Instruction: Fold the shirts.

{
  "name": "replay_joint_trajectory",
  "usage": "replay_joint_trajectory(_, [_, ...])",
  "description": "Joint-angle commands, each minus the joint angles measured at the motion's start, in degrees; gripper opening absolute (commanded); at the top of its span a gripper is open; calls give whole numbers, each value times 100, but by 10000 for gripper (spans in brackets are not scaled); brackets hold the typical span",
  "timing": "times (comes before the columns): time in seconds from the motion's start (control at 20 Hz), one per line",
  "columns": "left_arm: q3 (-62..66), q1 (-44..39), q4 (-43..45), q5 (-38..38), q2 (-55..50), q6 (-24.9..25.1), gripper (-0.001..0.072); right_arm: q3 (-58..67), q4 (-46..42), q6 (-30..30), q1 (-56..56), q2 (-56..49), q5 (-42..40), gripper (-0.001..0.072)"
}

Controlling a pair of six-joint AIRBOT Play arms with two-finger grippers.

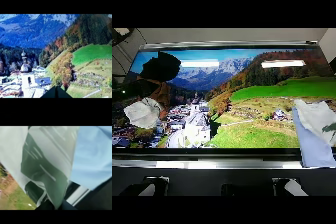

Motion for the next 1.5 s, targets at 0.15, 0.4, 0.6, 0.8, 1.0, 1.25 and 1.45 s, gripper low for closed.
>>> replay_joint_trajectory(0.15, [-2,-2,0,0,-2,15,29,-2000,-883,-142,-2,142,-813,51])
replay_joint_trajectory(0.4, [-2,-2,-7,31,-2,11,29,-2500,-1078,-339,-2,142,-1392,52])
replay_joint_trajectory(0.6, [-2,-2,-9,44,-2,11,28,-2490,-1088,-356,-2,142,-1495,53])
replay_joint_trajectory(0.8, [0,-2,-9,46,-2,11,28,-2398,-1180,-535,0,199,-1386,704])
replay_joint_trajectory(1.0, [417,-2,-26,190,-2,-59,27,-538,-1440,-957,17,352,-1845,703])
replay_joint_trajectory(1.25, [1952,-227,802,1147,-225,-282,24,2166,140,-1176,1119,415,-4105,682])
replay_joint_trajectory(1.45, [2494,-1213,4660,-612,-979,-1961,27,2142,203,-970,3670,208,-3145,681])
